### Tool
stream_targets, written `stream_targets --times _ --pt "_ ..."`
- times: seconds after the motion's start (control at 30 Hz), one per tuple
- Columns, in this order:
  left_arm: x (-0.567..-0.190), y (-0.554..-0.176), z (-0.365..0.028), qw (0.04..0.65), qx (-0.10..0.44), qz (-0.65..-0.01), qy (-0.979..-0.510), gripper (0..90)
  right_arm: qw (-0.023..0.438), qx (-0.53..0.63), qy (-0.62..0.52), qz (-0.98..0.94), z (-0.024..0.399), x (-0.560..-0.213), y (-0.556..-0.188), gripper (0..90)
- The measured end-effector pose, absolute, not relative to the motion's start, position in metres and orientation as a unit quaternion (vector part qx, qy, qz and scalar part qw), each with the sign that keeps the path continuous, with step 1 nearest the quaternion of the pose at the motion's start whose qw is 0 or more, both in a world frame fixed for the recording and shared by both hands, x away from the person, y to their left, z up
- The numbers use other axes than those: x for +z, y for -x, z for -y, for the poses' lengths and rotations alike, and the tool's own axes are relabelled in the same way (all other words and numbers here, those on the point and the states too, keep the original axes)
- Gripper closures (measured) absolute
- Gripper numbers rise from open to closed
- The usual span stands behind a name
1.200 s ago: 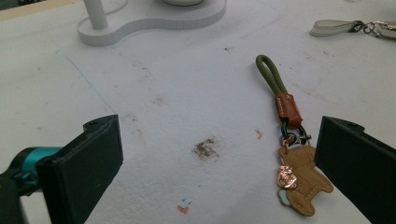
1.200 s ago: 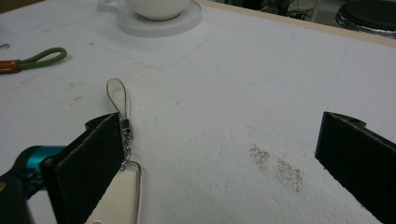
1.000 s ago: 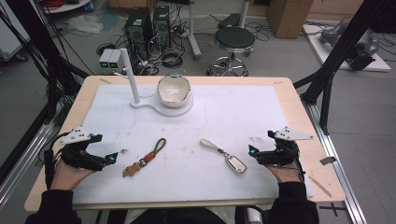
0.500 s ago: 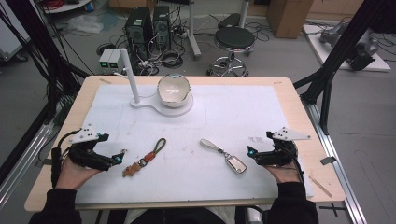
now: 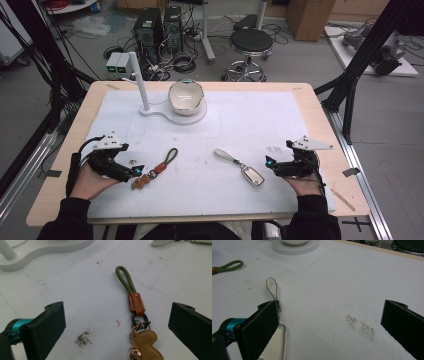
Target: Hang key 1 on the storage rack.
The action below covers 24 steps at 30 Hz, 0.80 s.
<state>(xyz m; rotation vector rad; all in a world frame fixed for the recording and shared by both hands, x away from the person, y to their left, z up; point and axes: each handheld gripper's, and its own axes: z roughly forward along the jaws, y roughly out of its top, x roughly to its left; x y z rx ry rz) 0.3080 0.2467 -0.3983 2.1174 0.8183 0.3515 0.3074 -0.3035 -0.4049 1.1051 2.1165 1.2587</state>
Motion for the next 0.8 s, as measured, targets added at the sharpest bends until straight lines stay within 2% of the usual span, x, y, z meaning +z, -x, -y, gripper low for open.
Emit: stream_targets --times 0.8 --pt "-0.412 -0.316 -0.191 0.367 0.108 -0.265 -0.885 1.7 0.226 0.445 -0.405 -0.766 0.304 -0.407 -0.308 0.6"
